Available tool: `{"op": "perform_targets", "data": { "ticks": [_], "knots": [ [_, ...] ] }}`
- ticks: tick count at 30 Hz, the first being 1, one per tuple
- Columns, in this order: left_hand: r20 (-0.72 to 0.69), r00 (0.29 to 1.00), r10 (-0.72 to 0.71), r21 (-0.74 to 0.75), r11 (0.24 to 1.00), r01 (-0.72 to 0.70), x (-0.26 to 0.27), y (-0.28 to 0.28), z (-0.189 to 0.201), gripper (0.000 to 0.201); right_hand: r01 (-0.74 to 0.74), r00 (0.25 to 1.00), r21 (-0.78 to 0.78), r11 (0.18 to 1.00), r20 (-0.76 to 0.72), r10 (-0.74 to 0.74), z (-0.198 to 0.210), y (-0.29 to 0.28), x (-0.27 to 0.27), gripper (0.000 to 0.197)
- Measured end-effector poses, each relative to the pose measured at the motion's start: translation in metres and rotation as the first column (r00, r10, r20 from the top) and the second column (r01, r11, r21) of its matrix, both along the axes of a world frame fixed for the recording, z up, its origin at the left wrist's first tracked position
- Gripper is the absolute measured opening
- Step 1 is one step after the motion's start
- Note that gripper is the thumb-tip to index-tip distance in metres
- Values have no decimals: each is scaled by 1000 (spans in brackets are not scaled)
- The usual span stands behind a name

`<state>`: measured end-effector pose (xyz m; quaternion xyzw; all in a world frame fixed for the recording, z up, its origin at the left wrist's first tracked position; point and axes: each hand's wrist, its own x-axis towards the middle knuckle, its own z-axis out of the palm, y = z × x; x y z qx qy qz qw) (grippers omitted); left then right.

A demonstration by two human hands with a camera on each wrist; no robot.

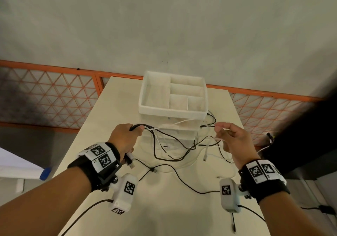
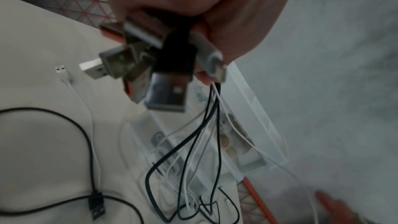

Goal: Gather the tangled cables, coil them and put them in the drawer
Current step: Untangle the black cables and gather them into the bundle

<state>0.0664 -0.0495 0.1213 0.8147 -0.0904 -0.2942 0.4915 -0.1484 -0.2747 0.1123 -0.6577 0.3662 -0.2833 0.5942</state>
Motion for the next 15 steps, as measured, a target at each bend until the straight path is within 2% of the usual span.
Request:
{"op": "perform_targets", "data": {
  "ticks": [2,4,5,6,8,10,12,15],
  "knots": [
    [-5,1000,-28,27,999,28,-5,-3,-1,31,-22,997,37,999,78,19,15,7,5,26],
    [-42,998,-38,18,999,39,-9,-6,0,31,-49,996,39,998,74,46,25,15,9,44],
    [-71,997,-43,-12,999,42,-12,-9,2,30,-85,995,26,996,45,83,30,21,11,46],
    [-98,994,-56,-58,997,51,-15,-12,6,29,-139,990,11,990,11,139,31,27,15,44],
    [-133,984,-120,-174,980,96,-26,-23,16,26,-264,964,-24,964,-41,263,30,45,27,26],
    [-132,969,-211,-254,952,172,-40,-35,25,23,-322,945,-65,945,-75,317,28,62,43,13],
    [-126,954,-271,-271,935,230,-52,-43,29,23,-301,953,-81,950,-72,296,25,72,56,13],
    [-150,917,-369,-237,914,329,-60,-44,19,24,-155,987,-106,982,-55,150,26,68,64,7]
  ]
}}
